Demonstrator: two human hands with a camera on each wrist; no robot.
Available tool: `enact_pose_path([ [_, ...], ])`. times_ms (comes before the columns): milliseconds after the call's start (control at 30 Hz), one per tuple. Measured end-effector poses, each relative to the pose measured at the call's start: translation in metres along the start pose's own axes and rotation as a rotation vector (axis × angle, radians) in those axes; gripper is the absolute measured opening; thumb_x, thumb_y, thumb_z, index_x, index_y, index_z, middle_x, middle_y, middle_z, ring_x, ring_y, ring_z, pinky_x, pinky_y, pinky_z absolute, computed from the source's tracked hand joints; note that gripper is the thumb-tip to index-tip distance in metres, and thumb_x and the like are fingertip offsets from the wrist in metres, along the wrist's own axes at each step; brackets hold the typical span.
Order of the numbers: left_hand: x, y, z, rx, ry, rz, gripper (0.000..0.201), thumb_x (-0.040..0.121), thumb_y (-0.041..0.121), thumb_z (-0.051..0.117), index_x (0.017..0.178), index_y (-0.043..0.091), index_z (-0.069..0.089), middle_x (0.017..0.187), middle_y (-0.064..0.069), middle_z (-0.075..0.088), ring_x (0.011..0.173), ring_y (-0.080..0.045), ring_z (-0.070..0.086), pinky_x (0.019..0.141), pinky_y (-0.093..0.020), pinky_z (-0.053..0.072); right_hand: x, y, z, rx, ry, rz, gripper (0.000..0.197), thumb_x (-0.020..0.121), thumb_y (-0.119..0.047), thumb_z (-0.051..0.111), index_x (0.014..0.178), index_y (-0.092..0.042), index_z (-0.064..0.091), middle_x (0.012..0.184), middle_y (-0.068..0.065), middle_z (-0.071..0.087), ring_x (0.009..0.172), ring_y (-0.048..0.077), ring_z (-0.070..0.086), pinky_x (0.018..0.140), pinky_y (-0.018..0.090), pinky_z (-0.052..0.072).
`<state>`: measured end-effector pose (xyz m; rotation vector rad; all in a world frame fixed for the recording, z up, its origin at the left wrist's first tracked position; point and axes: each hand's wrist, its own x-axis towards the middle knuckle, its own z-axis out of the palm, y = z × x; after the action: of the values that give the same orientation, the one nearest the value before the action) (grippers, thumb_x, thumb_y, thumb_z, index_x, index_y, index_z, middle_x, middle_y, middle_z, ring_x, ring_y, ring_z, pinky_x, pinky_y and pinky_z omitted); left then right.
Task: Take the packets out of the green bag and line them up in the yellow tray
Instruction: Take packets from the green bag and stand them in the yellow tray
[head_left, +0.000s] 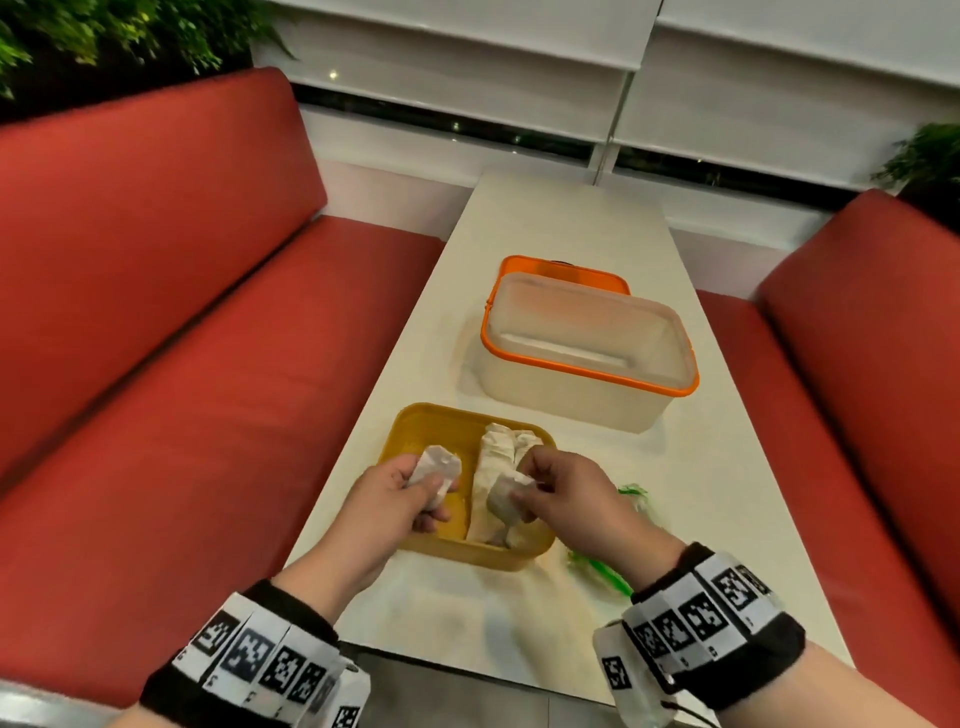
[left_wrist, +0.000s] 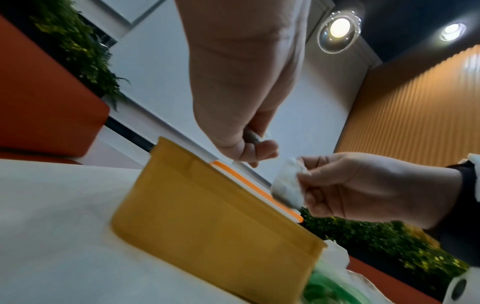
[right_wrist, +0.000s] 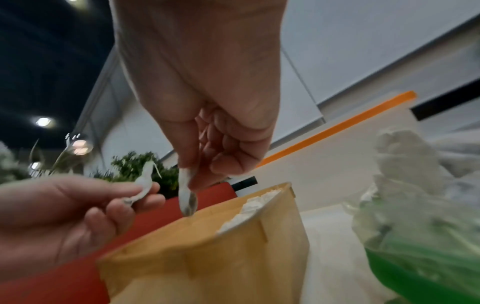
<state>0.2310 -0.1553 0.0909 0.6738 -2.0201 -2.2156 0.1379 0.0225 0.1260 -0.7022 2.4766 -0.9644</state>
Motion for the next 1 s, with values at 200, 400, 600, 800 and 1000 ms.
enact_pose_path([
  [200,0.011,-0.009,-0.014,-0.097,0.038,-0.010,0.017,0.095,0.004,0.049,0.095,0.013,0.064,0.089,-0.007,0.070,0.059,-0.010,0.060,0.052,-0.022,0.045,0.025,-0.011,0.027,-0.413,-0.305,0.034,0.021,0.087,-0.008,0.048,0.102,-0.018,0.059,0.099,0.007,0.060,0.086,0.022,0.053,0.062,0.024,0.040],
  [400,0.013,-0.009,-0.015,-0.107,0.009,-0.028,0.016,0.095,0.005,0.051,0.094,0.013,0.065,0.088,-0.006,0.071,0.061,-0.013,0.060,0.054,-0.023,0.047,0.035,-0.015,0.035,-0.608,-0.443,0.068,0.028,0.089,-0.012,0.044,0.112,-0.013,0.060,0.111,0.011,0.060,0.101,0.028,0.055,0.080,0.031,0.047],
  [600,0.013,-0.013,-0.017,-0.086,-0.004,-0.029,0.016,0.094,0.006,0.052,0.094,0.014,0.066,0.091,-0.006,0.072,0.061,-0.012,0.060,0.054,-0.023,0.047,0.038,-0.016,0.039,-0.651,-0.457,0.041,0.027,0.087,-0.009,0.044,0.102,-0.012,0.065,0.099,0.012,0.063,0.084,0.023,0.050,0.069,0.028,0.041],
  [800,0.011,-0.012,-0.018,-0.065,-0.016,-0.025,0.016,0.095,0.007,0.052,0.096,0.014,0.066,0.092,-0.006,0.072,0.062,-0.013,0.060,0.055,-0.024,0.048,0.038,-0.017,0.038,-0.648,-0.497,-0.012,0.027,0.086,-0.009,0.047,0.101,-0.014,0.069,0.090,0.007,0.062,0.081,0.021,0.052,0.067,0.027,0.041],
  [1000,0.010,-0.011,-0.017,-0.054,-0.011,-0.020,0.016,0.094,0.006,0.052,0.095,0.013,0.066,0.092,-0.007,0.071,0.061,-0.012,0.060,0.054,-0.023,0.048,0.040,-0.015,0.043,-0.733,-0.462,-0.028,0.025,0.084,-0.008,0.048,0.095,-0.012,0.069,0.085,0.008,0.060,0.076,0.023,0.051,0.065,0.028,0.042],
])
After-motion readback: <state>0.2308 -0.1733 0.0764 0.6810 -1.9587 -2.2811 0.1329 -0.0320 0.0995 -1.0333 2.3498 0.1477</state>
